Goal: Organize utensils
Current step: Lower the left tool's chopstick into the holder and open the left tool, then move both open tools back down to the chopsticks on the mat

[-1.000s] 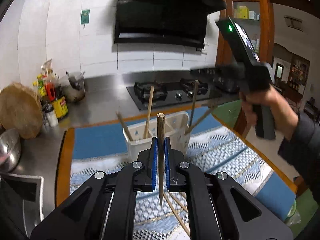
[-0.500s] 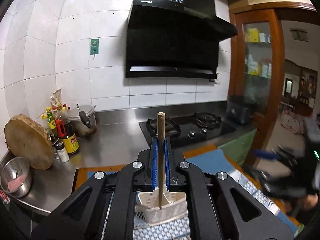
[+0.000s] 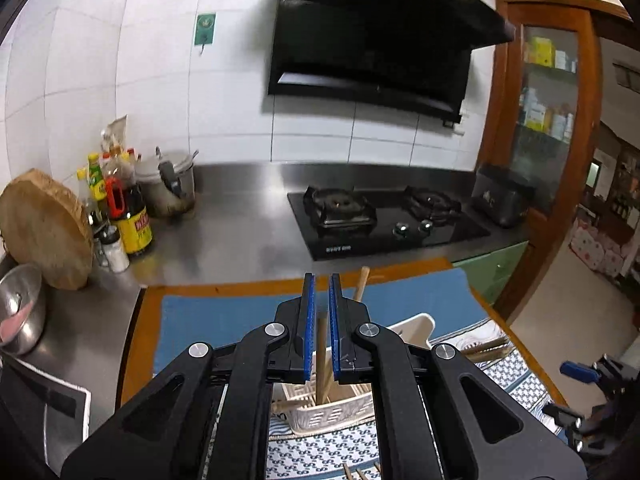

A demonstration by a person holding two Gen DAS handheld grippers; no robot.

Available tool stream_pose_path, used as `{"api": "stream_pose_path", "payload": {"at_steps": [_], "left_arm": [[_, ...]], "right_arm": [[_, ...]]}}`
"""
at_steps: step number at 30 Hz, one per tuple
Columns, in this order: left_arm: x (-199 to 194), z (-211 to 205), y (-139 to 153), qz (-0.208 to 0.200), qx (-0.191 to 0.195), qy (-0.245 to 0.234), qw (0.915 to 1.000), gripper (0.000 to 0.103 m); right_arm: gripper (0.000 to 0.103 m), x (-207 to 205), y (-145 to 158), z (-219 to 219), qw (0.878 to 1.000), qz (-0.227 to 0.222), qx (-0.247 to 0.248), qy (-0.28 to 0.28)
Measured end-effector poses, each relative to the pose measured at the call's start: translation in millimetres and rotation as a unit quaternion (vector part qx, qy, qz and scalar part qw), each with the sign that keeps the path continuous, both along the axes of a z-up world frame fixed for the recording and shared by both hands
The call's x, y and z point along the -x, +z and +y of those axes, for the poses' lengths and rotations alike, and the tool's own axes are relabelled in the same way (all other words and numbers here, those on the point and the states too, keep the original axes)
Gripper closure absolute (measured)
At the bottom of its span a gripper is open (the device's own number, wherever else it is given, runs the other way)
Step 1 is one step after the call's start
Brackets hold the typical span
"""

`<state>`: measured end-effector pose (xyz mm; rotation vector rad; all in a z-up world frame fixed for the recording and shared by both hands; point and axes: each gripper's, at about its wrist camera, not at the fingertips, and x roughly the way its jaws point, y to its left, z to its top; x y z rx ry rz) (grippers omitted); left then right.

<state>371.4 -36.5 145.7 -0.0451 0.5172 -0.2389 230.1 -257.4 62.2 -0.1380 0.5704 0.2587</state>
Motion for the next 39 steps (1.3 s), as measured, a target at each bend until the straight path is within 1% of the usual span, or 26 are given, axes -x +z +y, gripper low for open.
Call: {"api": "stream_pose_path", "payload": {"at_steps": [2,4,6,7,8,9,11,13,14,15,17,18,21,22,23,26,28,29,30,33,34,36,37,39], "left_arm": [[0,0,-3,0.005,-0.002,0.004,1.0000,0.095],[1,0,-3,0.006,-0.001,0.004,1.0000,0.095],[7,1,0,0.007,0.003,0.001,1.0000,0.093],[12,2,2,0.005,0.005,-0.001,1.0000,0.092],[20,2,4,0.000,0.005,-0.004,1.0000,0.085],[29,3,5,-0.007,0.003,-0.002,1.0000,0.075],[45,5,6,-0.016,0.001,0.002,0.9999,0.063],[64,6,3,-0.020,-0.001,-0.002,0.9998,0.063],[74,7,0,-0.020,-0.005,0.000,0.9998,0.057],[85,8,-4,-0.021,-0.010,0.004,0.9997,0.046],[104,11,-11,-0.026,-0.009,0.007,0.9996,0.038],[114,13,-17,-0.025,-0.011,0.006,0.9996,0.036],[143,18,-35,-0.023,-0.019,0.013,0.9995,0.030],[150,20,-40,-0.022,-0.019,0.016,0.9994,0.028],[159,22,-47,-0.021,-0.020,0.018,0.9994,0.024],[183,27,-64,-0.017,-0.022,0.029,0.9992,0.021],[197,30,-75,-0.016,-0.026,0.037,0.9988,0.020],[201,31,-79,-0.014,-0.027,0.042,0.9986,0.017],[210,34,-85,-0.011,-0.025,0.051,0.9983,0.014],[223,40,-99,-0.002,-0.018,0.057,0.9982,0.012],[226,42,-103,0.001,-0.018,0.061,0.9980,0.012],[232,45,-112,0.009,-0.019,0.069,0.9974,0.010],[233,45,-115,0.012,-0.020,0.071,0.9972,0.010],[239,48,-124,0.020,-0.017,0.076,0.9968,0.010]], "right_arm": [[0.043,8,-5,0,1.000,0.003,-0.003,0.002],[0.041,19,-12,1,1.000,0.010,-0.007,0.002],[0.037,29,-19,1,1.000,0.020,-0.012,0.001],[0.037,37,-25,2,0.999,0.028,-0.016,0.001],[0.037,43,-30,2,0.999,0.033,-0.019,0.000],[0.037,49,-35,3,0.999,0.039,-0.021,0.000],[0.037,63,-47,5,0.998,0.053,-0.027,-0.003],[0.037,75,-59,7,0.997,0.069,-0.033,-0.004],[0.037,80,-65,9,0.996,0.077,-0.036,-0.005],[0.037,86,-70,11,0.996,0.084,-0.036,-0.006],[0.037,97,-82,16,0.996,0.090,-0.027,-0.013],[0.037,103,-88,19,0.995,0.092,-0.022,-0.017],[0.037,115,-104,26,0.993,0.112,-0.033,-0.017],[0.037,119,-110,31,0.993,0.115,-0.029,-0.020],[0.038,124,-115,35,0.993,0.115,-0.022,-0.023],[0.049,133,-128,46,0.992,0.118,-0.019,-0.029],[0.054,136,-138,49,0.990,0.133,-0.037,-0.030],[0.057,136,-142,50,0.989,0.137,-0.042,-0.035],[0.062,137,-147,51,0.988,0.142,-0.048,-0.041],[0.071,137,-155,51,0.984,0.157,-0.072,-0.045],[0.073,136,-158,53,0.983,0.161,-0.073,-0.046],[0.075,136,-160,56,0.982,0.164,-0.075,-0.048],[0.078,135,-161,57,0.982,0.164,-0.074,-0.048],[0.080,134,-161,60,0.983,0.162,-0.069,-0.053]]}}
